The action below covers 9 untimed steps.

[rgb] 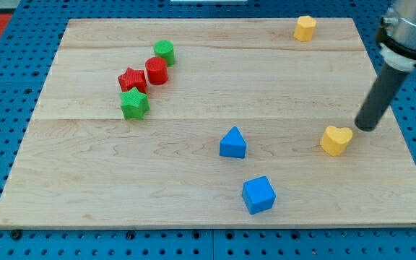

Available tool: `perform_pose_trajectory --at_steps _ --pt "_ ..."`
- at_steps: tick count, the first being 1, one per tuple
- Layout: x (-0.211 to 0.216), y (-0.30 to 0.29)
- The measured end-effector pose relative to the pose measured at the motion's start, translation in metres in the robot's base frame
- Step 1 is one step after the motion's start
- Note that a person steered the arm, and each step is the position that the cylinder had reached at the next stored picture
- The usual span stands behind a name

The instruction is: Push the yellow heart right to the blue cube

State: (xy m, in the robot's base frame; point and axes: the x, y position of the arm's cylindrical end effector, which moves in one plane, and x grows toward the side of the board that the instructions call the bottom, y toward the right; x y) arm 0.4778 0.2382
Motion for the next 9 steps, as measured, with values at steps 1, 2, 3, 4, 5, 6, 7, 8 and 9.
perform_pose_trajectory --at_steps 1,2,3,4,5,6,7,8,9 --pt "0.018 -0.053" --pt "0.002 -0.031" --pt "-0.024 -0.063" --pt "-0.009 -0.09" --pt "0.006 -0.092" --pt "0.005 -0.137" --pt "0.036 -0.14" --pt "0.054 -0.125" --pt "0.025 -0.208"
